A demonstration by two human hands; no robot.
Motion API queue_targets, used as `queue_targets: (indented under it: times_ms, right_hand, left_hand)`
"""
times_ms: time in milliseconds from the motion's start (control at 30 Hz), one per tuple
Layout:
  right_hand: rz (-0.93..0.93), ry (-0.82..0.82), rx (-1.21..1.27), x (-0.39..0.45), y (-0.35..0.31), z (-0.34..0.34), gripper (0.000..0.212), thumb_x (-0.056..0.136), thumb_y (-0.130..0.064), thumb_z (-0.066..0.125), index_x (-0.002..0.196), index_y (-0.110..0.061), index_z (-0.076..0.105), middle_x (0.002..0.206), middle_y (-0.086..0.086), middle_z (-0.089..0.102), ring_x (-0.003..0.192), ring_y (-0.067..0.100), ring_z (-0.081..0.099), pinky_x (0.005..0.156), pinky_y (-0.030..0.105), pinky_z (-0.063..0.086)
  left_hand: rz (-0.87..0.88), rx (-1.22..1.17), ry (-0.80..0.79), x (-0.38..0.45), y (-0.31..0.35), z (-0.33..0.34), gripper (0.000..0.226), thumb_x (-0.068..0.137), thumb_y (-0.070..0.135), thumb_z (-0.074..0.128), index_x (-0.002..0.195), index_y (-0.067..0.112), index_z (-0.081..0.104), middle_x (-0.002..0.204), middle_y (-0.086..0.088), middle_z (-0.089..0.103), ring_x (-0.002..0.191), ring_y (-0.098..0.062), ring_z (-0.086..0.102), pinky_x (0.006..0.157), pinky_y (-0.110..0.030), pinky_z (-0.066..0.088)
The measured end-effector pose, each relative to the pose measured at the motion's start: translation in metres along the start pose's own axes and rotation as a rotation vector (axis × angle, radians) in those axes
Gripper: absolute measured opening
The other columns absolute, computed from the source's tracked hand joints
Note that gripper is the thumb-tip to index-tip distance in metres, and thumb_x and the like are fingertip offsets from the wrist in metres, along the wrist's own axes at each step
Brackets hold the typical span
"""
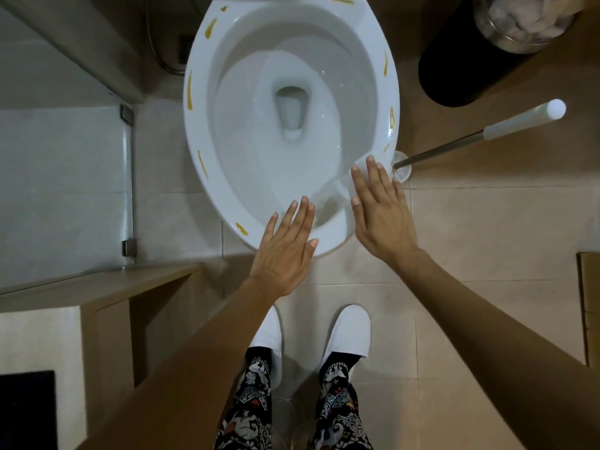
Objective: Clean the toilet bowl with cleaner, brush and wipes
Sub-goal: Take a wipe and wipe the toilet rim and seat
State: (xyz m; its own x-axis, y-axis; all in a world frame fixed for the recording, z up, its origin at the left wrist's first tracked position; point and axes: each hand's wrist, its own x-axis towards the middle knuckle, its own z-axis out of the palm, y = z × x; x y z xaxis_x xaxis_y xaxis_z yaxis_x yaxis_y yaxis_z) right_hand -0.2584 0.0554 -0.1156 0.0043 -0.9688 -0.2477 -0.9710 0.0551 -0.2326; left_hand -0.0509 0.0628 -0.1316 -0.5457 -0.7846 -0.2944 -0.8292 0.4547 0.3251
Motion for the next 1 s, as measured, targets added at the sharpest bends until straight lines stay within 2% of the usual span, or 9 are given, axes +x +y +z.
queue_targets:
  times_ms: [100, 233, 367, 500, 633, 800, 1000]
  right_hand:
    - [-0.236, -0.097, -0.124, 0.002, 0.028, -0.003, 0.055, 0.101, -0.038, 0.013, 0.154, -0.022, 0.012, 0.161, 0.005, 0.009, 0.149, 0.022, 0.007, 0.120, 0.046, 0.012]
    - [-0.375, -0.163, -0.195, 0.016, 0.048, -0.005, 0.055, 0.101, -0.037, 0.008, 0.154, -0.022, 0.009, 0.161, 0.001, 0.007, 0.148, 0.018, 0.005, 0.120, 0.043, 0.007]
    - [-0.262, -0.124, -0.187, 0.038, 0.060, -0.012, 0.054, 0.101, -0.036, 0.010, 0.154, -0.021, 0.010, 0.161, 0.001, 0.008, 0.148, 0.019, 0.008, 0.120, 0.045, 0.009]
    - [-0.149, -0.087, -0.139, 0.042, 0.053, -0.009, 0.057, 0.100, -0.038, 0.006, 0.154, -0.020, 0.008, 0.161, -0.001, 0.004, 0.149, 0.017, 0.003, 0.119, 0.042, 0.002]
    - [-0.062, -0.053, -0.042, 0.018, 0.032, 0.005, 0.057, 0.100, -0.039, 0.005, 0.154, -0.019, 0.002, 0.161, 0.000, -0.002, 0.149, 0.018, -0.005, 0.120, 0.041, -0.005]
    - [-0.100, -0.087, -0.015, -0.021, 0.006, 0.020, 0.058, 0.100, -0.038, 0.007, 0.154, -0.019, 0.003, 0.161, 0.000, -0.004, 0.149, 0.017, -0.006, 0.120, 0.043, -0.002]
    - [-0.132, -0.095, -0.064, -0.007, 0.025, 0.016, 0.057, 0.101, -0.040, 0.009, 0.154, -0.020, 0.002, 0.161, -0.002, -0.003, 0.148, 0.014, -0.005, 0.120, 0.044, 0.001]
  left_hand:
    - [0.020, 0.023, 0.013, 0.000, -0.003, 0.003, 0.057, 0.100, 0.039, 0.009, 0.151, 0.014, -0.001, 0.160, -0.001, 0.000, 0.147, -0.014, 0.000, 0.117, -0.037, 0.002]
    - [0.078, 0.062, 0.023, 0.002, -0.005, 0.005, 0.057, 0.101, 0.036, 0.012, 0.152, 0.012, 0.007, 0.160, -0.003, 0.006, 0.147, -0.016, 0.006, 0.117, -0.037, 0.009]
    - [0.159, 0.089, 0.005, 0.007, -0.006, 0.002, 0.055, 0.101, 0.035, 0.009, 0.152, 0.013, 0.010, 0.159, -0.003, 0.010, 0.146, -0.017, 0.010, 0.116, -0.036, 0.006]
    - [0.171, 0.095, 0.003, 0.010, -0.004, 0.001, 0.056, 0.102, 0.036, 0.001, 0.152, 0.013, 0.012, 0.159, -0.002, 0.014, 0.146, -0.018, 0.014, 0.116, -0.037, 0.007]
    - [0.146, 0.102, 0.022, 0.010, -0.003, 0.002, 0.056, 0.102, 0.035, 0.006, 0.152, 0.012, 0.010, 0.159, -0.003, 0.012, 0.146, -0.018, 0.011, 0.117, -0.038, 0.006]
    - [0.121, 0.107, 0.035, 0.010, 0.000, 0.002, 0.055, 0.101, 0.033, 0.016, 0.152, 0.011, 0.010, 0.159, -0.005, 0.013, 0.146, -0.018, 0.012, 0.117, -0.039, 0.007]
    - [0.108, 0.114, 0.020, 0.009, 0.000, 0.002, 0.056, 0.101, 0.034, 0.016, 0.152, 0.011, 0.010, 0.159, -0.004, 0.011, 0.147, -0.017, 0.010, 0.117, -0.040, 0.009]
